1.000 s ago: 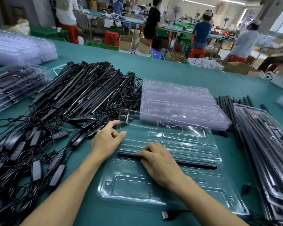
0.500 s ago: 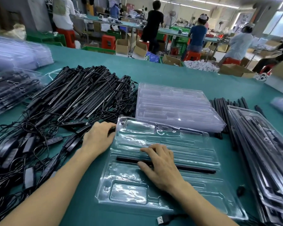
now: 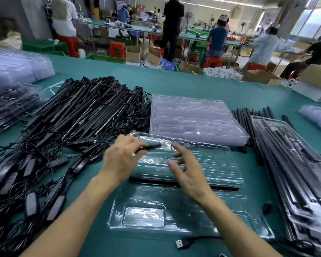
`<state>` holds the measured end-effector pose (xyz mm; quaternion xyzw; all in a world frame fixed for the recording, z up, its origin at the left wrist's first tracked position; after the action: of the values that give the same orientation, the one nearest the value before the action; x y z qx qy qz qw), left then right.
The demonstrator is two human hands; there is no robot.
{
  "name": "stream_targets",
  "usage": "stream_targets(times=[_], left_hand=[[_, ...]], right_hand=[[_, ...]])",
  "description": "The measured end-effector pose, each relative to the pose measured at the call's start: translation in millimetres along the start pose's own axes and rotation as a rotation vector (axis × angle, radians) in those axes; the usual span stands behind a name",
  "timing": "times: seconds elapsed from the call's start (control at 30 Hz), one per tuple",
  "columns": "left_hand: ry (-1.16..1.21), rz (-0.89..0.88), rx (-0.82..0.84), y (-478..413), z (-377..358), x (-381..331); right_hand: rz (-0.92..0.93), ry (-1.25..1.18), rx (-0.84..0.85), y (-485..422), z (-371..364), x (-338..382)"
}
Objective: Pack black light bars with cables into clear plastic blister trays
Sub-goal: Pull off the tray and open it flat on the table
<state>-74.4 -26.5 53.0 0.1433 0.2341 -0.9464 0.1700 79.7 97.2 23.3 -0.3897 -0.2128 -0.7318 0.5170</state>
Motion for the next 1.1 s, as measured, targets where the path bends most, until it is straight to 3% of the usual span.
stream_targets(times=[0.1, 0.2, 0.33, 0.5, 0.73, 0.97, 1.1], left_hand=[[0.193, -0.203, 0.243, 1, -30, -45], [0.273, -0.253, 0.320, 2, -44, -65], [0.172, -0.049, 0.216, 10, -45, -29], [0.015, 0.105, 0.287, 25, -53, 16], [0.074, 0.155, 0.253, 27, -55, 23], [0.114, 0.135, 0.198, 27, -54, 26], [0.316, 0.141, 0.134, 27, -47, 27]], right_hand=[[0.027, -0.112, 0.043, 8, 15, 3], [0.009, -0.083, 0.035, 28, 34, -6], [-0.126, -0.010, 0.008, 68, 72, -42], [-0.183, 0.215, 0.158, 93, 65, -64], [-0.059, 0.215, 0.105, 100, 63, -62], [-0.001, 0.551, 0.184, 103, 57, -47], [-0.015, 0.545, 0.161, 101, 52, -44]])
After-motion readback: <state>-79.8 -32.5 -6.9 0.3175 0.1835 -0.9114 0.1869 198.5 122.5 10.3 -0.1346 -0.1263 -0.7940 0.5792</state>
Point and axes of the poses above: each hand's wrist, its own y-axis away from the middle knuckle, its own z-axis out of the back of the hand, x = y × z, the point moved 7 cm from there along -y, towards the middle knuckle, and after that the axes turned 15 degrees about x, right-handed, at the moved point
